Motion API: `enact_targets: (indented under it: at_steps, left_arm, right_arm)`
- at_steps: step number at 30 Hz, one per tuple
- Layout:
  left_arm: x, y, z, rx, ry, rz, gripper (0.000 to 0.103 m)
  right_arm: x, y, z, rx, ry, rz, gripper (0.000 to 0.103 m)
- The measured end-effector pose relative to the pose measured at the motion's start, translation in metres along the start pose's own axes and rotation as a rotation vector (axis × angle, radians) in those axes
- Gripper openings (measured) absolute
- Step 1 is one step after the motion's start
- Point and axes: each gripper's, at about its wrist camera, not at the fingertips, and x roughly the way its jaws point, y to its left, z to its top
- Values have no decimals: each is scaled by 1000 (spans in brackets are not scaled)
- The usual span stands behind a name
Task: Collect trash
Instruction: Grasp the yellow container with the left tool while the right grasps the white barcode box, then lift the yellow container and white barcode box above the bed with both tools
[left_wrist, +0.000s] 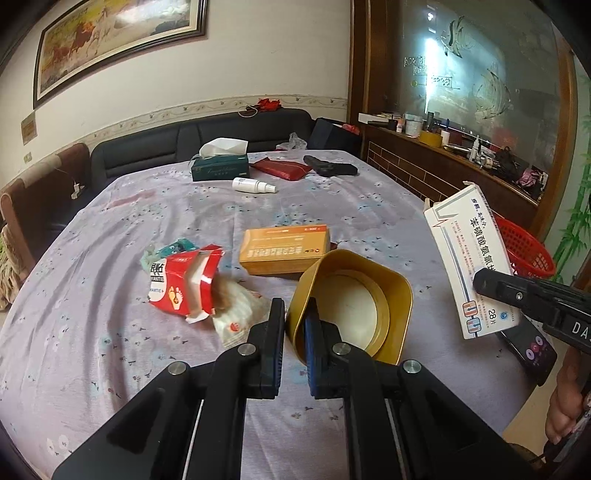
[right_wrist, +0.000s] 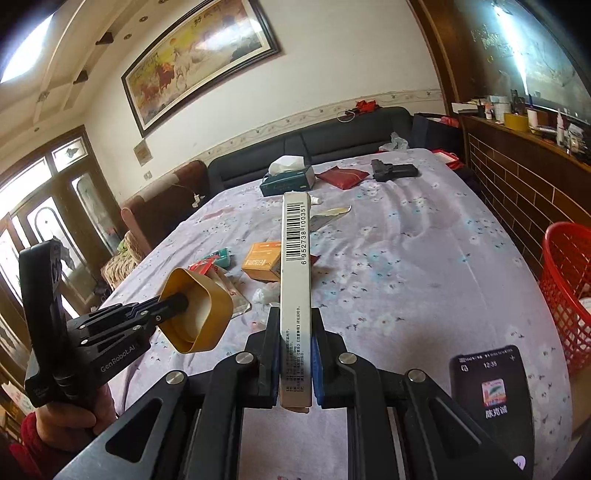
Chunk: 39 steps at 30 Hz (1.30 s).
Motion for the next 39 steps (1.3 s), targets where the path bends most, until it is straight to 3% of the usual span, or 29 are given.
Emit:
enact_targets:
  at_steps: [39]
  left_arm:
    - [14, -16, 0, 28, 30, -21, 9]
  right_arm:
    - [6, -12, -7, 15, 34, 1, 14]
